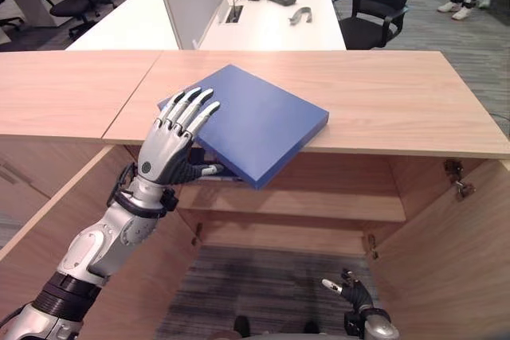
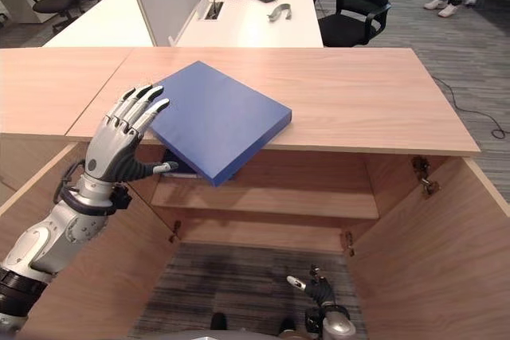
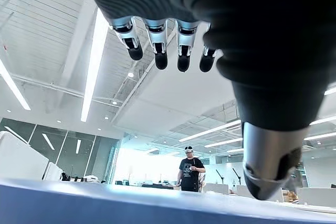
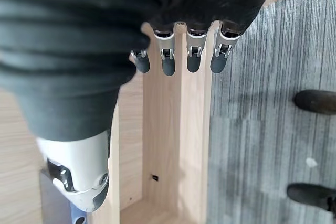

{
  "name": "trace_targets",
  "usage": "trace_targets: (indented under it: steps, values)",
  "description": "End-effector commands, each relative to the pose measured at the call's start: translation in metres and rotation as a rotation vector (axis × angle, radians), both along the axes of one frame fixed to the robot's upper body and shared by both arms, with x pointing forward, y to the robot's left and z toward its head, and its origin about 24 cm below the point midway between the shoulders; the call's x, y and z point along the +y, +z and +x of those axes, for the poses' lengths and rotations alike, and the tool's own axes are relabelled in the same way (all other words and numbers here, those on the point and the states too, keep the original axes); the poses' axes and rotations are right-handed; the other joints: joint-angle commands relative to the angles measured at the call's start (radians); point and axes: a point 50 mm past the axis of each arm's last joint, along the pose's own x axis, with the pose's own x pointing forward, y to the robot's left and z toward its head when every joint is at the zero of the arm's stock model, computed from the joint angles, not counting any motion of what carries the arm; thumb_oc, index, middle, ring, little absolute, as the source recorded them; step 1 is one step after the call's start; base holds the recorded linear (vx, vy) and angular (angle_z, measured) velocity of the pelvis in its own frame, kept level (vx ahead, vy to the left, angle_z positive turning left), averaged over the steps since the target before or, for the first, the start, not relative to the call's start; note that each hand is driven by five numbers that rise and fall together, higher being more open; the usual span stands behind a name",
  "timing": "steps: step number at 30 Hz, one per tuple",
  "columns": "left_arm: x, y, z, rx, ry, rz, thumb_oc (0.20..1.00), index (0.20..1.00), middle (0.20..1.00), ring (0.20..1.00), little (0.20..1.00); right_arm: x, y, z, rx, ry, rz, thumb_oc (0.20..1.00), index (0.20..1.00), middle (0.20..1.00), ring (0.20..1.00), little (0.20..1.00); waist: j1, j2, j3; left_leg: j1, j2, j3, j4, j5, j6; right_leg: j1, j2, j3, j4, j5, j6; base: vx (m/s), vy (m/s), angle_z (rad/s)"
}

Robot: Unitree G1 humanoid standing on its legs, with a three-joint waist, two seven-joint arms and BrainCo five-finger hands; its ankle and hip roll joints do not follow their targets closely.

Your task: Put the empty folder in the office cabinet

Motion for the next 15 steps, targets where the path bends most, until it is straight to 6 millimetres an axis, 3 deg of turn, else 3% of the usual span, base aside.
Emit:
trace_targets:
  steps: [1,15]
  values:
    - [0.004,0.018,0.013,-0.079,0.013,0.074,1.000,1.000,1.000,1.000,1.000,0.006,0.012,0.028,-0.112,0.011,0.034,1.000,1.000,1.000,1.000,1.000,-0.007,-0.038,0.007,0.053,0.002,0.006,0.012,-0.099,-0.045,0.060,-0.012,0.030,0.007,-0.071,0.081,-0.01,0.016,-0.06]
    - [0.013,0.001,0.023,0.002,0.075,0.194,1.000,1.000,1.000,1.000,1.000,0.004,0.014,0.030,-0.126,-0.006,0.039,1.000,1.000,1.000,1.000,1.000,-0.015,-0.035,0.008,0.054,0.000,0.016,0.012,-0.099,-0.043,0.055,-0.013,0.040,0.007,-0.065,0.084,0.00,0.000,0.00]
